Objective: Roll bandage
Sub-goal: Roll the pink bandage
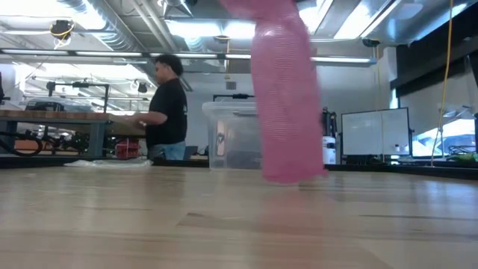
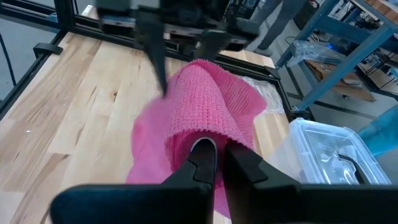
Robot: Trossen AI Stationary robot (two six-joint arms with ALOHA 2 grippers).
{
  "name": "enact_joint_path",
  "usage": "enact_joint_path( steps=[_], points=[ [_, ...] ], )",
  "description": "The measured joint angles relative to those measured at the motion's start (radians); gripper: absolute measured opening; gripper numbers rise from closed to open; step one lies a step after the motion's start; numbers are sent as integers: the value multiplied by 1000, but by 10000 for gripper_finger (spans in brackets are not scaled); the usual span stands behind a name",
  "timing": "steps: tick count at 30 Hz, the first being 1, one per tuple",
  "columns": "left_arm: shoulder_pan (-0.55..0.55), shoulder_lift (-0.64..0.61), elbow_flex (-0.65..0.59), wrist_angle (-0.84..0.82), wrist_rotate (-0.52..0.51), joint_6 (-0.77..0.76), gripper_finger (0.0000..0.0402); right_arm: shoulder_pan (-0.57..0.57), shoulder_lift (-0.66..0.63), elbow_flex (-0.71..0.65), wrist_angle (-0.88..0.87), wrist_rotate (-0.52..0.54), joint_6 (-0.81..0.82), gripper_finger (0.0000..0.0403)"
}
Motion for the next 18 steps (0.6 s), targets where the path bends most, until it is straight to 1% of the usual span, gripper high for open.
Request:
enact_joint_path(
  steps=[2,4,6,9,11,13,14,16,18],
  points=[
    [1,-5,1,4,-5,3,152,0,0,0,0,0,-1,17],
    [-2,-6,1,4,-5,23,130,0,0,0,1,-1,-2,17],
    [-10,-14,0,4,-22,47,97,0,0,0,0,-1,-2,17],
    [-26,-38,3,5,-82,78,34,1,0,0,-1,-2,-2,17],
    [-40,-61,9,-1,-101,95,10,1,-1,0,-6,-11,1,17],
    [-59,-92,12,-2,-135,108,11,1,-4,0,-10,-24,5,17],
    [-69,-113,14,0,-170,118,14,1,-5,0,-11,-42,6,17],
    [-81,-157,16,-18,-250,137,15,1,-5,0,-15,-111,5,17],
    [-73,-197,16,-76,-334,137,8,1,-1,0,-20,-197,4,17]
  ],
)
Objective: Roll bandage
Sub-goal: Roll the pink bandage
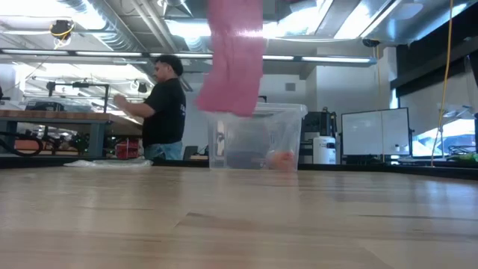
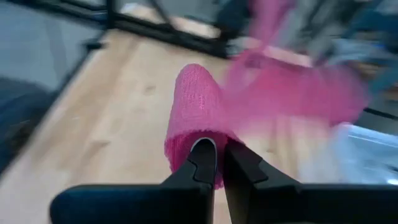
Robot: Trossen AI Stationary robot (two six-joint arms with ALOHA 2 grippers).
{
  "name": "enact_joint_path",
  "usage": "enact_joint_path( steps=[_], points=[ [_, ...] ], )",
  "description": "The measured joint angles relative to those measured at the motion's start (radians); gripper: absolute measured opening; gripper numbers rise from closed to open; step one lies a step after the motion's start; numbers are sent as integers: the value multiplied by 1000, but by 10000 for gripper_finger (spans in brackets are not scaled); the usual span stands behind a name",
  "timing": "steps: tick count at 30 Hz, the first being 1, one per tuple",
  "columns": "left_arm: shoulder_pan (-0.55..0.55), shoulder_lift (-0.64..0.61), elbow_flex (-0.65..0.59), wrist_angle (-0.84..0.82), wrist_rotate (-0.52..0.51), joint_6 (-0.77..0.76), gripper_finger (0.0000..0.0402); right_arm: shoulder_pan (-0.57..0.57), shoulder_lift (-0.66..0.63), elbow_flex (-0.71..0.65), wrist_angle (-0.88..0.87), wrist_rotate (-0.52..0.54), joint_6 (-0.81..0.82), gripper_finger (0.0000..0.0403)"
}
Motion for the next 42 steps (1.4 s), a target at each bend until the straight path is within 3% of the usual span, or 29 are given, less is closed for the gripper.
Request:
enact_joint_path(
  steps=[2,5,13,18,20,25,30,33,35,38,40,42],
  points=[
    [22,-26,0,-56,-37,-43,3,3,2,0,1,-67,-2,17],
    [58,-28,-1,-101,-2,-107,10,21,3,0,38,-88,-22,17],
    [165,23,-2,-178,407,-245,106,19,3,0,109,-127,-87,17],
    [216,-1,49,-385,717,-319,158,19,3,0,99,-128,-89,17],
    [234,-30,90,-441,779,-355,168,19,3,0,100,-128,-89,17],
    [237,-130,123,-351,706,-325,174,19,3,-1,172,-96,-90,17],
    [219,-169,78,-157,408,-162,169,19,0,-1,500,135,-218,17],
    [218,-155,29,-111,384,-146,169,18,-2,0,712,260,-373,17],
    [208,-141,-6,-135,395,-146,169,18,-5,6,739,268,-419,17],
    [185,-126,-60,-169,403,-170,169,18,-3,65,404,288,-388,17],
    [178,-130,-82,-148,403,-193,169,14,4,98,125,293,-270,17],
    [173,-131,-102,-158,402,-215,169,-2,8,105,-46,306,-130,17]
  ],
)
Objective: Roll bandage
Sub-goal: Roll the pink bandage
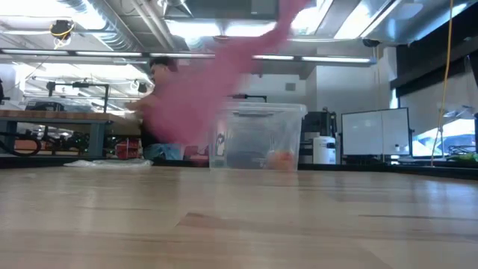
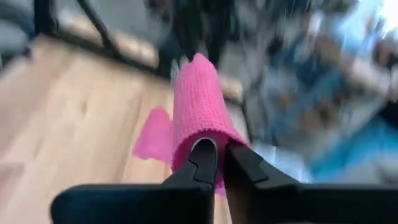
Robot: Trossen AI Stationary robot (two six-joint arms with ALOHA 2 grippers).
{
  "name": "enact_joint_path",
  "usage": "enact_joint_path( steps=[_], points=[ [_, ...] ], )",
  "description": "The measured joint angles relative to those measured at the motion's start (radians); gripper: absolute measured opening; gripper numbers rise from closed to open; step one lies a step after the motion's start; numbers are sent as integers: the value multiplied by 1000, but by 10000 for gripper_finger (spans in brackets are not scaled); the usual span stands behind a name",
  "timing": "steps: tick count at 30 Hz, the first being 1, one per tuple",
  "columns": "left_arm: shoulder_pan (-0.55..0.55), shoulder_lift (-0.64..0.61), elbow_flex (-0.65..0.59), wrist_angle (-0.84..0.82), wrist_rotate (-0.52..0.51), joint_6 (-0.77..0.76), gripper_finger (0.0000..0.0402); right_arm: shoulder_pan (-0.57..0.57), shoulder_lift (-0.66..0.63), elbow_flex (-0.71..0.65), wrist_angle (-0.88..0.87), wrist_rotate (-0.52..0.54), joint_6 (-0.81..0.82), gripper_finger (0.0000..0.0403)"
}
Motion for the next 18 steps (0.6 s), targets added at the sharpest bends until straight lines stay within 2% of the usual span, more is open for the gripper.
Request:
enact_joint_path(
  steps=[2,5,9,12,15,18],
  points=[
    [-1,2,-10,6,0,-11,169,-2,0,0,-90,34,100,17],
    [0,3,-15,2,0,-36,168,0,0,2,-93,49,147,17],
    [-10,23,-20,30,-2,-47,168,2,0,2,-6,69,53,17],
    [-20,65,-81,137,0,-43,168,1,0,2,64,110,-44,17],
    [-21,129,-149,255,22,-19,168,0,0,2,106,110,-84,17],
    [-21,193,-163,316,43,-7,168,1,0,2,150,93,-115,17]
  ],
)
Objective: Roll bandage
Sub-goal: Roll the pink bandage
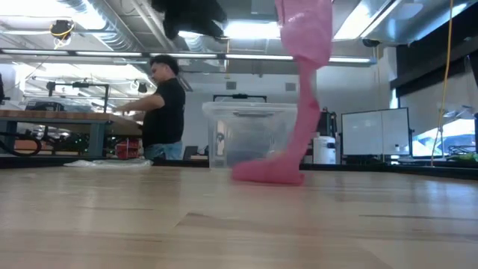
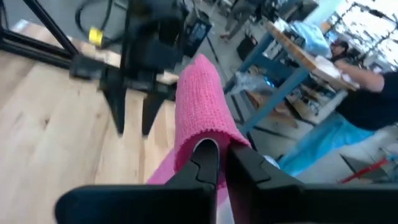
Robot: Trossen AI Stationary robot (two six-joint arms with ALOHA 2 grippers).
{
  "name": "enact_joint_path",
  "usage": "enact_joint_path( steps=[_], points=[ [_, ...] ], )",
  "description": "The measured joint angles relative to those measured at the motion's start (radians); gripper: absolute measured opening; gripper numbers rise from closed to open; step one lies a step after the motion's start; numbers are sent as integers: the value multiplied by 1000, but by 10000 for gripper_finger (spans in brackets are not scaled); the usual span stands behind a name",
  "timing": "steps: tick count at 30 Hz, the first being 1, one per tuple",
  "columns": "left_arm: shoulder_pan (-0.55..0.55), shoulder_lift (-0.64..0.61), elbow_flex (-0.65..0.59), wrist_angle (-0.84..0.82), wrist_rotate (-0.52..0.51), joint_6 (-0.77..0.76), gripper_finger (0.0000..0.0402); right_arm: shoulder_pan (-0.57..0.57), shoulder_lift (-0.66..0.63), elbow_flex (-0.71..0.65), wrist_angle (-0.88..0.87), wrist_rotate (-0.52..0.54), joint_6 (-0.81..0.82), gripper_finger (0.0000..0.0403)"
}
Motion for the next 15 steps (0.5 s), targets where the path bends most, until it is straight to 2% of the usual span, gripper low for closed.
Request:
enact_joint_path(
  steps=[4,9,15],
  points=[
    [-1,36,15,-34,9,-5,168,0,1,23,131,-41,-95,17],
    [-22,-28,124,-150,21,-6,168,0,-2,157,234,-46,-106,17],
    [-69,-87,149,-52,17,63,168,0,-1,246,195,-98,-59,17]
  ],
)
